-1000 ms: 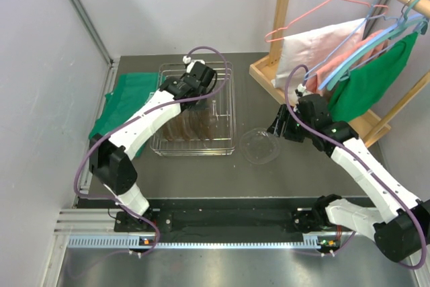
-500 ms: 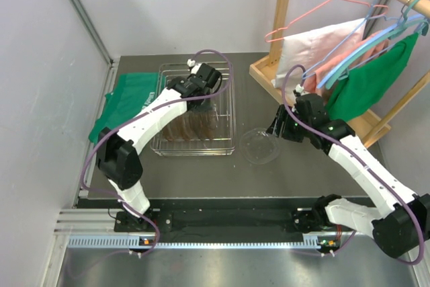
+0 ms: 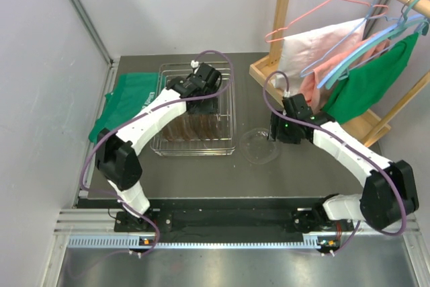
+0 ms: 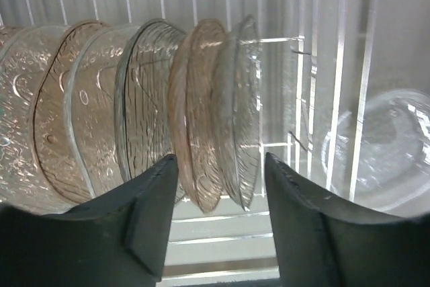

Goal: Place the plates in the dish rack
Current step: Insert the plate into the dish rack.

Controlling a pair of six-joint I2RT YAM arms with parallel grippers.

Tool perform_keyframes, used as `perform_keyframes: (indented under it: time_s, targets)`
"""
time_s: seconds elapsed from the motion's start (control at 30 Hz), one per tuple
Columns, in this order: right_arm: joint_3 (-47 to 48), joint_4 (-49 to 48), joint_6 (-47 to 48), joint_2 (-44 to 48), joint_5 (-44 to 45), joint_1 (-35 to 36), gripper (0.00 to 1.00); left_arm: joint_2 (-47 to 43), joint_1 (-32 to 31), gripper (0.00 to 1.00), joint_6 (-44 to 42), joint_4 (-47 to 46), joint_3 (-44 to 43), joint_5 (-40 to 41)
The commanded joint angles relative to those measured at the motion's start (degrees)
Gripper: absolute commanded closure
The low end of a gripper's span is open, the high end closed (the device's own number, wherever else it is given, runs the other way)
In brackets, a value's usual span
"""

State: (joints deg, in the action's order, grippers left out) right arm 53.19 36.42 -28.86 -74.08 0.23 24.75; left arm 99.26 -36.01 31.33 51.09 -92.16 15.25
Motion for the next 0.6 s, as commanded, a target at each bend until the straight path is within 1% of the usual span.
perform_keyframes:
  time_s: [0.0, 0.07, 0.2, 0.33, 0.43, 0.57]
  targets:
    - [-0.9, -1.9, 1.4, -2.7, 1.4, 0.5, 0.38, -6.5, -0.2, 0.37, -1.1, -2.1, -1.5, -2.9]
    - [-1.5, -2.6, 1.1, -4.0, 1.7, 0.4, 0.38, -8.5, -0.2, 0.35, -1.3, -3.1, -1.0, -3.3]
    - [-2.8, -4.6, 0.6, -6.9, 2.1, 0.5, 0.38, -12.4, -0.1, 0.22, -1.6, -5.8, 0.8, -5.2]
    - [-4.0, -7.9, 1.2, -10.7, 2.1, -0.1, 0.40, -16.1, 0.3, 0.13, -1.8, -8.9, 3.0, -8.6]
    - [-4.5, -10.0, 1.0, -12.0, 0.9, -0.5, 0.42, -18.2, 0.9, 0.10, -1.6, -10.2, 4.6, -10.0]
    - [-5.8, -12.4, 0.4, -13.2, -1.6, -1.1, 0.47, -19.2, 1.5, 0.09, -1.7, -10.5, 5.8, -10.7]
